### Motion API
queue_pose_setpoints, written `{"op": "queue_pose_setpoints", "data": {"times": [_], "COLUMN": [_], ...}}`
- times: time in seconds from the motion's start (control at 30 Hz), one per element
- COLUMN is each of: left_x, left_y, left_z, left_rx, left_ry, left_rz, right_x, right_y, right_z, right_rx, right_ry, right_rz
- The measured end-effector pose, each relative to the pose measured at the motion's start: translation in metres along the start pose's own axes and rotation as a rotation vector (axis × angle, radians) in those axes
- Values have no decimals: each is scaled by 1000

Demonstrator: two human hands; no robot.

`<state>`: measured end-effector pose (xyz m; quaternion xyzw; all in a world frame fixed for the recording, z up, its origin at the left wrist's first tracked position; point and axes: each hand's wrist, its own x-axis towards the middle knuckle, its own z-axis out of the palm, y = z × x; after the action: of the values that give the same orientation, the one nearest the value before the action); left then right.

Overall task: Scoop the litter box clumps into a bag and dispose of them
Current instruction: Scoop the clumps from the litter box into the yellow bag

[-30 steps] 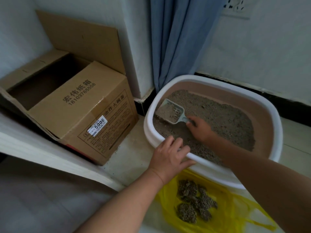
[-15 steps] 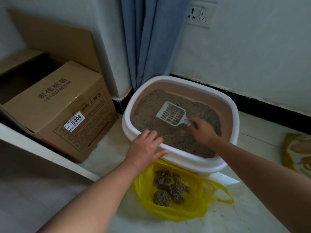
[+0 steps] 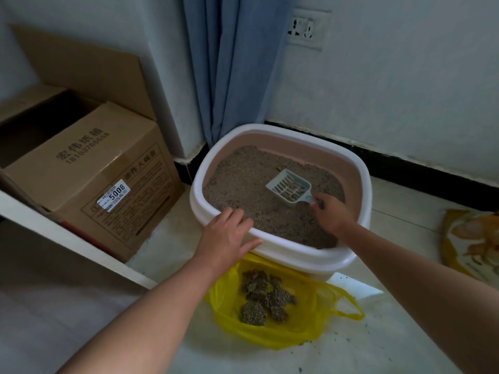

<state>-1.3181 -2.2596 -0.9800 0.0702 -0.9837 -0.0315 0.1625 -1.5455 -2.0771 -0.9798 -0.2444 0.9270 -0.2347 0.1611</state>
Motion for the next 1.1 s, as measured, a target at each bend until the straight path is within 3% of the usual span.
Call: {"op": "queue_pose_setpoints", "data": {"times": [0.27, 0.5, 0.83, 0.97, 1.1], "left_x": [-1, -3, -2, -2, -2], "left_y": [-3, -5, -8, -9, -9], "left_z": [8, 16, 23, 25, 26], "left_rx": [24, -14, -54, -48, -37], "left_ry": [54, 79, 173, 188, 183], "left_rz": [9, -1, 12, 23, 23], "right_x": [40, 87, 112, 106, 91], "right_y": [-9, -58, -107, -95, -78], "right_z": [7, 7, 8, -1, 6], "right_rx": [-138, -270, -316, -300, -367], "right_ry": [-7, -58, -50, -10, -92], "right_rz": [105, 221, 199, 191, 195]}}
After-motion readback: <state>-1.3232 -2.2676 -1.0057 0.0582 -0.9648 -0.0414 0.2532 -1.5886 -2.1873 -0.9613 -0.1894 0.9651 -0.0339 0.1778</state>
